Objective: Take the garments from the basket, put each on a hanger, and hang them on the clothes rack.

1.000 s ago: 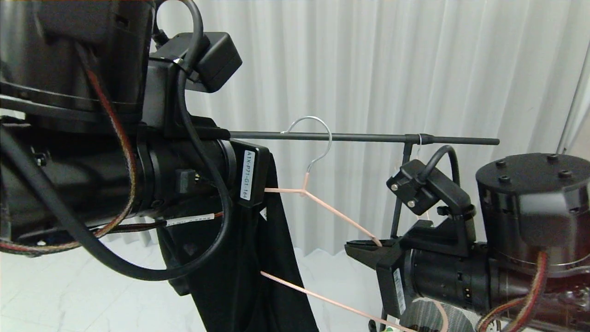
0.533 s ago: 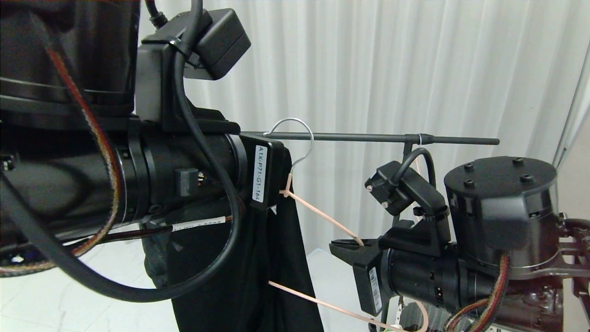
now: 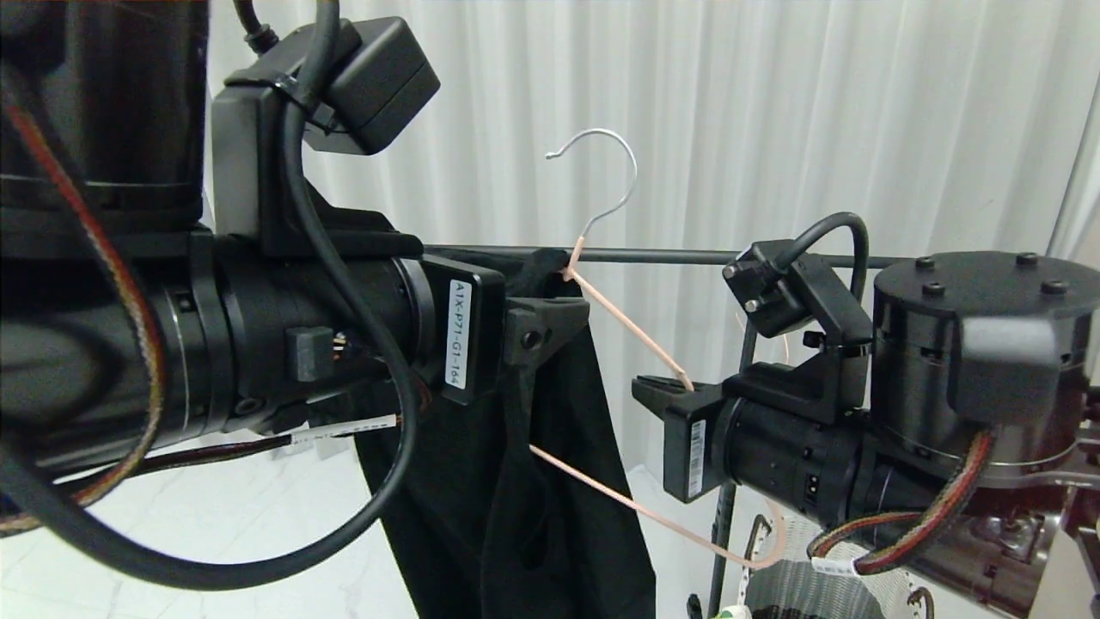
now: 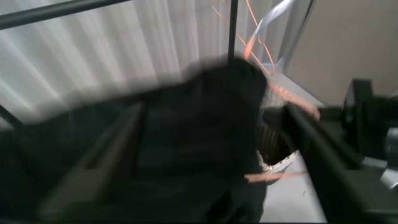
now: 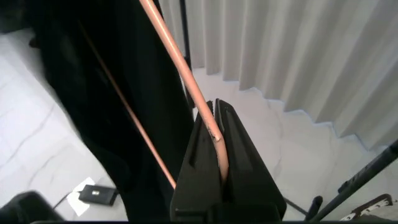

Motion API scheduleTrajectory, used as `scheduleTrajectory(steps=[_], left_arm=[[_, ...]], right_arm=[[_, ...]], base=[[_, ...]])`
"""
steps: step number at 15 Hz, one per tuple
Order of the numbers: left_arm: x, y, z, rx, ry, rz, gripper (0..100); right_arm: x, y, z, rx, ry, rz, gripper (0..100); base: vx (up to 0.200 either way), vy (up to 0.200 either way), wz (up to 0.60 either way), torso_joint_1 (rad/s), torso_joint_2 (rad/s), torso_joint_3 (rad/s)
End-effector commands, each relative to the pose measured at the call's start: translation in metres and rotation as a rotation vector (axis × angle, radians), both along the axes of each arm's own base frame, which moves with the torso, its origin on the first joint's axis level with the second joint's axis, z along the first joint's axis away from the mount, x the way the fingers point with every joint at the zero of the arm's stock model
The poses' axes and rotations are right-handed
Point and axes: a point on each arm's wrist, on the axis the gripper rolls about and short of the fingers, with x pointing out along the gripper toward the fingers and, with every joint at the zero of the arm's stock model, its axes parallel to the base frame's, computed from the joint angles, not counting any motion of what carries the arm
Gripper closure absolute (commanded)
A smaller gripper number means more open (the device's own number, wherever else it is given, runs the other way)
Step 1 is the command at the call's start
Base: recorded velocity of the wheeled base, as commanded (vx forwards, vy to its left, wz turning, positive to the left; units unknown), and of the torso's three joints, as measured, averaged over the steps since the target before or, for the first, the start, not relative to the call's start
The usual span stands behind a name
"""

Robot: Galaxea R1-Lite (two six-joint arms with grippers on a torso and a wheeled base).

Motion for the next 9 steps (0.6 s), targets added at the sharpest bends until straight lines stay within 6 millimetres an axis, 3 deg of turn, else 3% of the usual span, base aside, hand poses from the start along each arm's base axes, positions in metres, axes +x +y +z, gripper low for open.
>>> scheduleTrajectory(steps=[1,6,9], left_arm=[[-0.006,0.008,0.0,-0.004,-0.003,0.002,0],[-0.029,0.034,-0.014,0.007,-0.015,-0.014,0],[-0.038,0.074,-0.023,0.098,-0.082,-0.088,0]], right_arm=[[0.001,-0.002,0.003,0.018,-0.02,-0.031,100],[0.011,-0.024,0.005,-0.027,-0.076,-0.105,100],[-0.003,-0.051,-0.012,-0.117,-0.084,-0.037,100]], base=[[0.0,0.0,0.0,0.0,0.0,0.0],[0.0,0.0,0.0,0.0,0.0,0.0],[0.0,0.0,0.0,0.0,0.0,0.0]])
